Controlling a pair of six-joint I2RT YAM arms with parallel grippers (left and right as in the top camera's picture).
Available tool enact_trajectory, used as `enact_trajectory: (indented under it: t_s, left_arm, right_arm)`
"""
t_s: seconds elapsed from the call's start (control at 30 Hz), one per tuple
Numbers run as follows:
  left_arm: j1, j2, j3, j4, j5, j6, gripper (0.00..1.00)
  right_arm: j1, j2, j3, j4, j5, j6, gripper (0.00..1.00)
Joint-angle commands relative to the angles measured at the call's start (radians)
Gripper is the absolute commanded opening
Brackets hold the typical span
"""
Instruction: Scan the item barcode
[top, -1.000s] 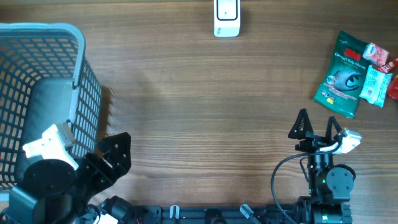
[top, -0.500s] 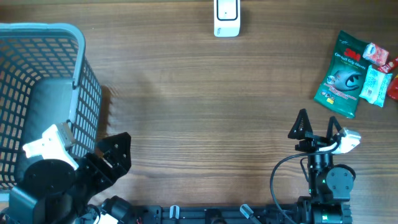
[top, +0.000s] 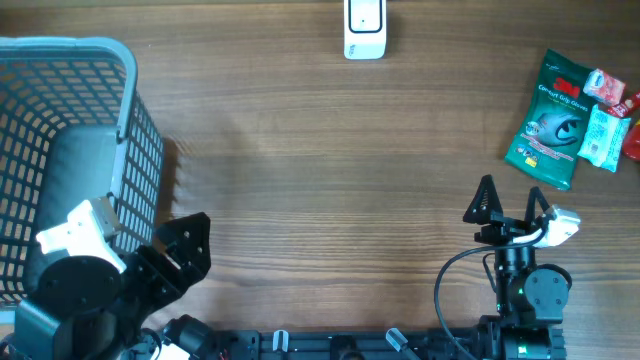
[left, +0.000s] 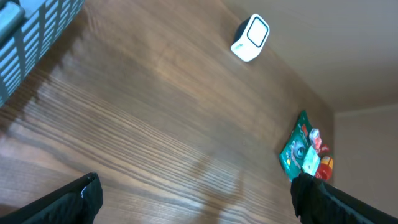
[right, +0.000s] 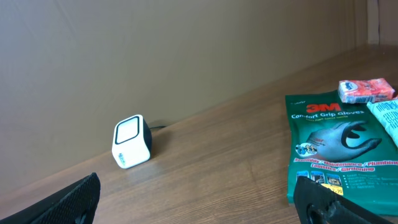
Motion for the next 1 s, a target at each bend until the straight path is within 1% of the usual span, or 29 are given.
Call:
enact_trajectory:
  t_s: [0.0,0.07,0.1,0.13,0.17,0.2,0.23,0.3,0.37,0.43,0.53,0.63,0.73,0.87,0.97]
  left_arm:
    - [0.037,-0.022,-0.029,0.089,-0.045,0.047,1.0]
    - [0.098,-0.063,-0.087,0.22,-0.037,0.188,1.0]
    - [0.129,-0.089,-0.126,0.303,-0.002,0.275,1.0]
    - [0.158,-0.12,-0.169,0.392,0.057,0.367,1.0]
    - [0.192,-0.17,-0.237,0.521,0.145,0.49,1.0]
    - [0.213,-0.214,-0.296,0.624,0.206,0.568,1.0]
    - [0.237,-0.265,-0.364,0.729,0.261,0.627,1.0]
    - [0.291,-0.365,-0.511,0.935,0.344,0.683,1.0]
    - [0.359,-0.468,-0.676,1.131,0.425,0.69,1.0]
    - [0.409,-0.539,-0.8,1.259,0.493,0.689,1.0]
    - [0.457,-0.59,-0.939,1.372,0.537,0.688,1.0]
    - [0.484,-0.599,-1.049,1.438,0.529,0.685,1.0]
    - [0.498,-0.599,-1.159,1.486,0.465,0.686,1.0]
    - [0.498,-0.612,-1.276,1.493,0.369,0.686,1.0]
    - [0.499,-0.665,-1.354,1.495,0.296,0.686,1.0]
  right_arm:
    - [-0.002,-0.009,-0.001,0.005,0.009,-0.019,1.0]
    - [-0.002,-0.009,-0.001,0.005,0.009,-0.019,1.0]
    - [-0.002,-0.009,-0.001,0.005,0.009,-0.019,1.0]
    - [-0.002,-0.009,-0.001,0.005,0.009,-0.019,0.99]
    - [-0.002,-0.009,-0.001,0.005,0.009,-0.019,1.0]
    - [-0.002,-0.009,-0.001,0.005,0.009,-0.019,1.0]
    - [-0.002,-0.009,-0.001,0.005,0.009,-0.019,1.0]
    - [-0.002,-0.009,-0.001,0.005,0.009,-0.019,1.0]
    - [-0.002,-0.009,-0.001,0.005,0.009,-0.019,1.0]
    - [-0.002,-0.009,-0.001,0.005,0.009,-0.019,1.0]
    - [-0.002,-0.009,-0.001,0.005,0.009,-0.019,1.0]
    - [-0.002,-0.009,-0.001,0.005,0.009,-0.019,1.0]
    - [-0.002,-0.009,-0.001,0.005,0.009,-0.019,1.0]
    - [-0.002,-0.009,-0.001,0.005,0.009,-0.019,1.0]
    - [-0.002,-0.009,-0.001,0.005,0.009,-0.019,0.99]
